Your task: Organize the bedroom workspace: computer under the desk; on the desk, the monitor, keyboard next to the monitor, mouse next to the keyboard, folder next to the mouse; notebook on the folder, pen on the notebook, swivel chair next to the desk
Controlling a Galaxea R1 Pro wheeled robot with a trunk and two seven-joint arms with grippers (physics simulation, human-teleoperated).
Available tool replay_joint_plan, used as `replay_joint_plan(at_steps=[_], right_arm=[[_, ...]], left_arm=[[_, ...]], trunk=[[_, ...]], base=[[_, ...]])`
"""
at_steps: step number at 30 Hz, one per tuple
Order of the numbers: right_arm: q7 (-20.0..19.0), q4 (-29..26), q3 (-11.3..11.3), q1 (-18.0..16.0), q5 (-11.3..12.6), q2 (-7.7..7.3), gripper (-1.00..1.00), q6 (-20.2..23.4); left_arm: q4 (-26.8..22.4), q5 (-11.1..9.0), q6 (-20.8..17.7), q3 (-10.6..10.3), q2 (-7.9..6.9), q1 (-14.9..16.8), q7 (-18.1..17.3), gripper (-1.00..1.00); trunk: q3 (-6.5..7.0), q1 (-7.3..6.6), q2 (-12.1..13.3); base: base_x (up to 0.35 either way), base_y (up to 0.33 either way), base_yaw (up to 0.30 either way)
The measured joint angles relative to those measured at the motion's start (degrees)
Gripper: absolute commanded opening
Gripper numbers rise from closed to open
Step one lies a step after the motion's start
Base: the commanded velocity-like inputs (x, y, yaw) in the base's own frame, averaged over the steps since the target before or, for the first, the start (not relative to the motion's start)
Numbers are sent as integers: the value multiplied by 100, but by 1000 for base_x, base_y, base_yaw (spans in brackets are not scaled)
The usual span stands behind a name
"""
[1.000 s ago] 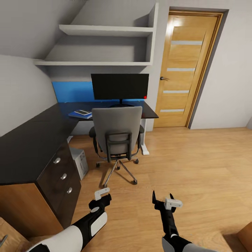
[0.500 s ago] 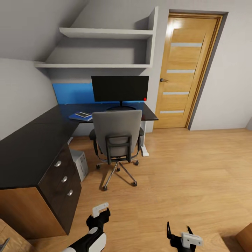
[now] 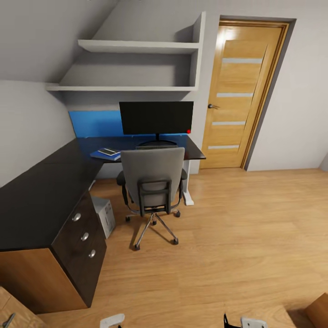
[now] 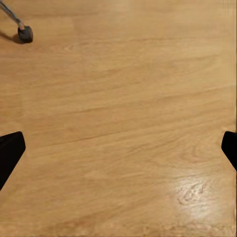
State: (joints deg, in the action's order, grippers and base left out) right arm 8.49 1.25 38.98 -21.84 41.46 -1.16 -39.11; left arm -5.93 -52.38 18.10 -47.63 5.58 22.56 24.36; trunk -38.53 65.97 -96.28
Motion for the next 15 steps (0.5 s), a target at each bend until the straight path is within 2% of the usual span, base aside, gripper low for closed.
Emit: replay_joint_plan(at_steps=[2,5,8,9,12,15], right_arm=[[8,-1,1,0,-9,1,100,315],[9,-2,1,0,-14,4,100,527],[9,-3,1,0,-18,5,100,683],[9,-3,1,0,-18,3,100,698],[9,-4,2,0,-20,3,100,746],[9,-4,1,0,-20,3,100,754]], left_arm=[[39,0,-1,0,-9,-133,-9,100],[64,4,4,-3,-30,-277,-19,100],[104,0,8,-1,-91,-482,-185,100],[119,-1,10,-1,-107,-523,-257,100],[262,-13,127,-7,-173,-717,-872,100],[384,-15,179,-37,-159,-780,-1039,100]], trunk=[[36,-44,80],[90,-110,201],[144,-176,321],[162,-198,361],[216,-264,481],[270,-330,602]], base=[[0,0,0],[0,0,0],[0,0,0],[0,0,0],[0,0,0],[0,0,0]])
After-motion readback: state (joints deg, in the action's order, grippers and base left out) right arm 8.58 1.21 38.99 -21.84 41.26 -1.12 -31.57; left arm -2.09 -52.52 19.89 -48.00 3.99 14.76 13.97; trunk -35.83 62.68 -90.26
